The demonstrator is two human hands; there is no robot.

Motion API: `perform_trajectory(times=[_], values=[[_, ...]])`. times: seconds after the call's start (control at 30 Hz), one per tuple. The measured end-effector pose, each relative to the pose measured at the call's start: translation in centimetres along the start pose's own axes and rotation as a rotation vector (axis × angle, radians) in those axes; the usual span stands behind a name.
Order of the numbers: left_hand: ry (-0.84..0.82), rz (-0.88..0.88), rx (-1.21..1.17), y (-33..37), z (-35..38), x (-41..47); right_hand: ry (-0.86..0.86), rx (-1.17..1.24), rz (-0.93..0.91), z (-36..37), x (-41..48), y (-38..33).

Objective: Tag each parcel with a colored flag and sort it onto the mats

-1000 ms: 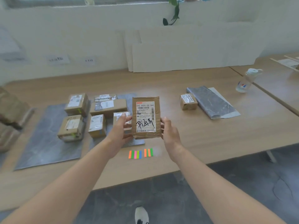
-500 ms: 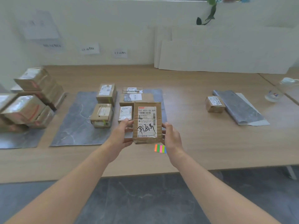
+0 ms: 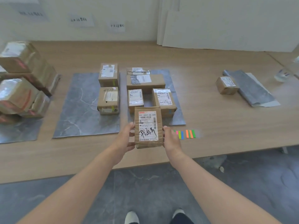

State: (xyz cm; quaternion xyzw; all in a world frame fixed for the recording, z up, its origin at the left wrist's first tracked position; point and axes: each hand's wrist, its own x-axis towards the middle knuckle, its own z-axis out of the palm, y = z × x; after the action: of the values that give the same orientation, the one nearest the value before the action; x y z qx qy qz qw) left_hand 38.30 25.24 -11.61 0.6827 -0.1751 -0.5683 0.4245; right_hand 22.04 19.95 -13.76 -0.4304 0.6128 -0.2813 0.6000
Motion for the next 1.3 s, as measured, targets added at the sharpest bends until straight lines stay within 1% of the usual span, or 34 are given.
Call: perform_trajectory(times=[0.23, 0.4, 0.5, 0.63, 0.83, 0.97, 1.03, 1.07, 1.17, 1.23, 1.3], values=[[0.023, -0.099, 0.013, -2.4, -1.7, 2.9, -0.051, -0.115, 0.050, 2.3, 2.5, 2.9], [0.045, -0.185, 0.012, -4.8, -2.6, 4.4, -0.058, -0.139, 0.076, 3.3, 3.0, 5.3], [0.060, -0.194, 0.011, -5.4, -2.8, 5.0, -0.088, -0.164, 0.093, 3.4, 3.9, 6.0], [0.054, -0.189, 0.058, -5.5, -2.5, 5.4, -0.069, -0.214, 0.093, 3.0, 4.9, 6.3], [0.064, -0.199, 0.142, -5.1, -2.3, 5.7, -0.072, -0.205, 0.110, 2.8, 5.0, 6.8], [0.084, -0.221, 0.154, -4.6, -1.7, 5.3, -0.081, -0.189, 0.126, 2.5, 5.1, 7.0], [0.134, -0.187, 0.174, -3.9, -1.1, 5.2, -0.088, -0.157, 0.138, 2.3, 5.1, 6.8], [0.183, -0.138, 0.183, -3.5, -0.7, 5.2, -0.083, -0.141, 0.142, 2.1, 5.1, 6.7], [0.351, 0.098, 0.223, -2.6, 0.1, 5.1, -0.046, -0.123, 0.130, 1.0, 5.6, 6.5], [0.428, 0.222, 0.159, -2.1, 0.6, 5.3, -0.016, -0.099, 0.110, -0.3, 6.2, 6.4], [0.414, 0.279, 0.056, -1.3, 1.6, 5.7, 0.008, -0.080, 0.094, -1.6, 6.9, 6.3]])
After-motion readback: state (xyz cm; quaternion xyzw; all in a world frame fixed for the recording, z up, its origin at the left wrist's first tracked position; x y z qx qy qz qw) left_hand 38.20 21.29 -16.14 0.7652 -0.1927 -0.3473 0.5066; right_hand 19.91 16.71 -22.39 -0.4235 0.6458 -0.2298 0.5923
